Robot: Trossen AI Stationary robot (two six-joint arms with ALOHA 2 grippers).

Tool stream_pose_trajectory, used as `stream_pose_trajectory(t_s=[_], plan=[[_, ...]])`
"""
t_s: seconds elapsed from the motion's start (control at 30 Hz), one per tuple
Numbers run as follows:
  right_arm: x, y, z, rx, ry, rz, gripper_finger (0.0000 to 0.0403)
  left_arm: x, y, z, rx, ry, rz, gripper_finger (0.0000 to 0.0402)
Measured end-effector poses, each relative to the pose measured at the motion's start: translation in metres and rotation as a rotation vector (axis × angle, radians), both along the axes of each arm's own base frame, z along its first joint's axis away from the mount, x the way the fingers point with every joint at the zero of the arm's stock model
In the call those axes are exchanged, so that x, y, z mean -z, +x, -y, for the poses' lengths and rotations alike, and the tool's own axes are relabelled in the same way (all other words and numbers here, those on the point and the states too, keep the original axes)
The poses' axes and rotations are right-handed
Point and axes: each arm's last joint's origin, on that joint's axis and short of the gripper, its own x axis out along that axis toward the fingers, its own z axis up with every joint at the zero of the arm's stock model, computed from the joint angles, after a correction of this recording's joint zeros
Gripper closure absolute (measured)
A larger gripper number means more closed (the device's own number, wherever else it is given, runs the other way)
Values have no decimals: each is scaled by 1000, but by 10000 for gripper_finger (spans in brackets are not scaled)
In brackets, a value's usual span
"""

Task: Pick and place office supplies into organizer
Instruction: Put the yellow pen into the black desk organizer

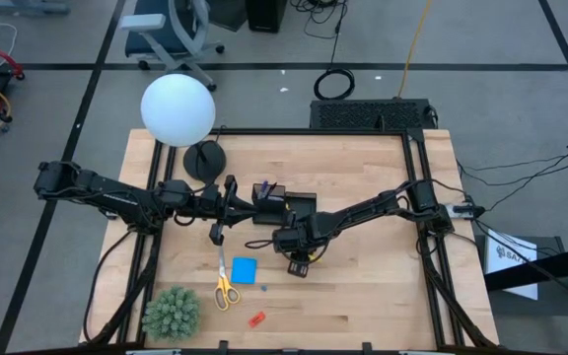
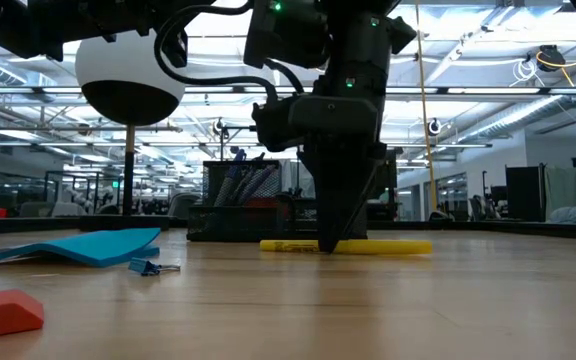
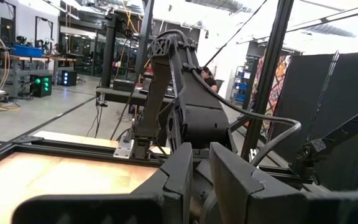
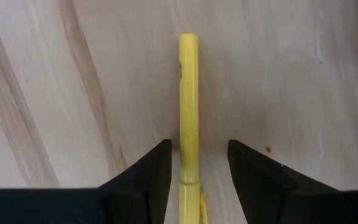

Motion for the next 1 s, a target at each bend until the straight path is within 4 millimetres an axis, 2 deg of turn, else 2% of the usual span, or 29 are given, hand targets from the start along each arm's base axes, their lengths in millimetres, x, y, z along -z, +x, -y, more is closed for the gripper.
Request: stream_pose_trajectory(t_s=[0.3,0.8,1.0], plan=[[1,-1,-2,14,0,-6,284,0,0,0,0,0,0,339],[2,-1,-3,7,5,-11,372,0,0,0,0,0,0,339],[2,-1,-3,7,6,-12,375,0,0,0,0,0,0,339]])
